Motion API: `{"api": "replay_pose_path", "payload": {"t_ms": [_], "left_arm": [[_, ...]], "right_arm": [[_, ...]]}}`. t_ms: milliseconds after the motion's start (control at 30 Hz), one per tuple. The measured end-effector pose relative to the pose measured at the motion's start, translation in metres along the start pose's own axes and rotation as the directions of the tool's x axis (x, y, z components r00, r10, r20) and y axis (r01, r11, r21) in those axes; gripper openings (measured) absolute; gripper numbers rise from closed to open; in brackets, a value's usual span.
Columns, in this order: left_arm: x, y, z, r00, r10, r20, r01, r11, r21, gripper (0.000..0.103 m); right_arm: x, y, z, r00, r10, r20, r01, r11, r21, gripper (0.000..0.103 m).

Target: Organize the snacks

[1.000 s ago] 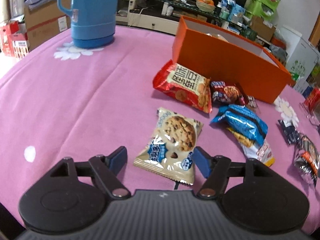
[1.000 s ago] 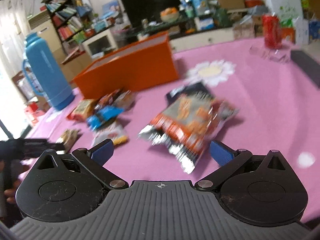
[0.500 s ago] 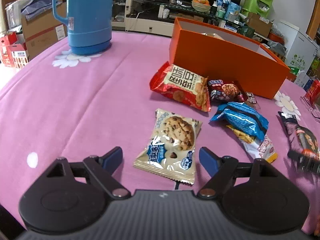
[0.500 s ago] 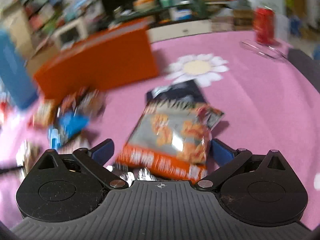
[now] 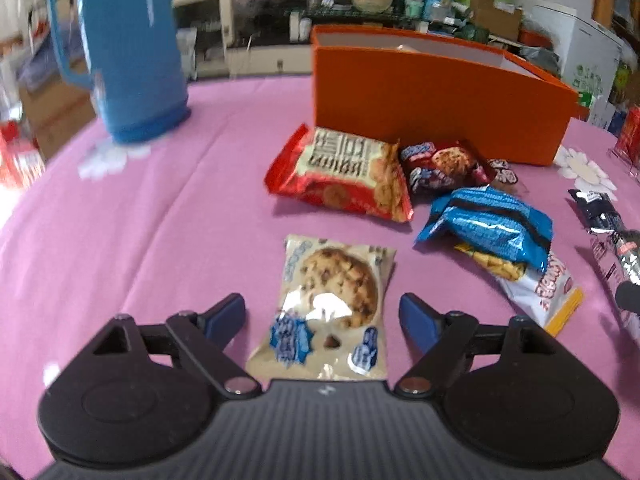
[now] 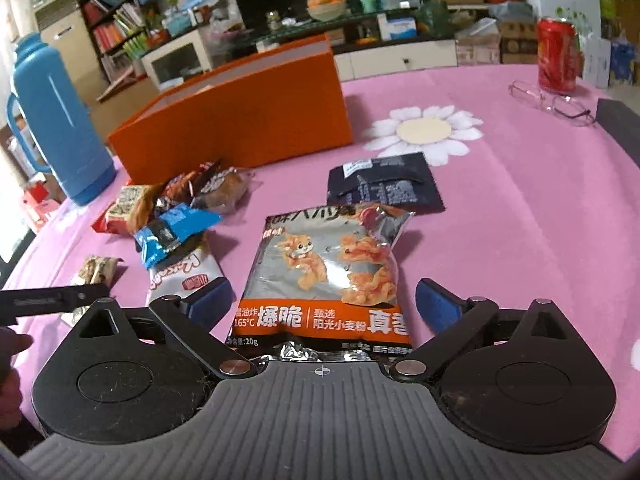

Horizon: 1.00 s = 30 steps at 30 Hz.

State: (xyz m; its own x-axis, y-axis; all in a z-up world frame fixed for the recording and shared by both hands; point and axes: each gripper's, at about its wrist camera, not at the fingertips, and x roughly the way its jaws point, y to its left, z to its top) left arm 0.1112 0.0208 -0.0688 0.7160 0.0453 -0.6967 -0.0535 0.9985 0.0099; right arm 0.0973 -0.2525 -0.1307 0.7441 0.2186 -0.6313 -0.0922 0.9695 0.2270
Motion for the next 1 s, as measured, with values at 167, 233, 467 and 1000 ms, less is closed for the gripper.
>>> {"api": "replay_pose_path", "payload": {"t_ms": [167,233,467,1000], "left_arm": [[-0.001,0.002,-0.002,1.0,-0.003,0.013,0.004,1.0,-0.03,0.067],[-0.005,0.005,-0.001,1.0,-0.013,0.015,0.014,0.999,-0.032,0.05],[-0.027,0.02,-0.01,0.997,-0.073,-0.01,0.072,0.992,-0.103,0.049],[-0.032,0.001,-0.02,0.999,-0.049,-0.008,0.049,0.999,-0.013,0.048]], "right_arm": [[0.011,0.017,-0.004,0.998,-0.056,0.02,0.058,0.991,-0.121,0.08],[0.01,0.022,-0.007,0.996,-0.087,0.027,0.091,0.979,-0.182,0.068],[-0.013,0.021,-0.014,1.0,-0.012,0.011,0.014,0.988,-0.154,0.051],[-0.016,0.032,-0.031,0.999,-0.043,0.016,0.046,0.975,-0.219,0.055]]}}
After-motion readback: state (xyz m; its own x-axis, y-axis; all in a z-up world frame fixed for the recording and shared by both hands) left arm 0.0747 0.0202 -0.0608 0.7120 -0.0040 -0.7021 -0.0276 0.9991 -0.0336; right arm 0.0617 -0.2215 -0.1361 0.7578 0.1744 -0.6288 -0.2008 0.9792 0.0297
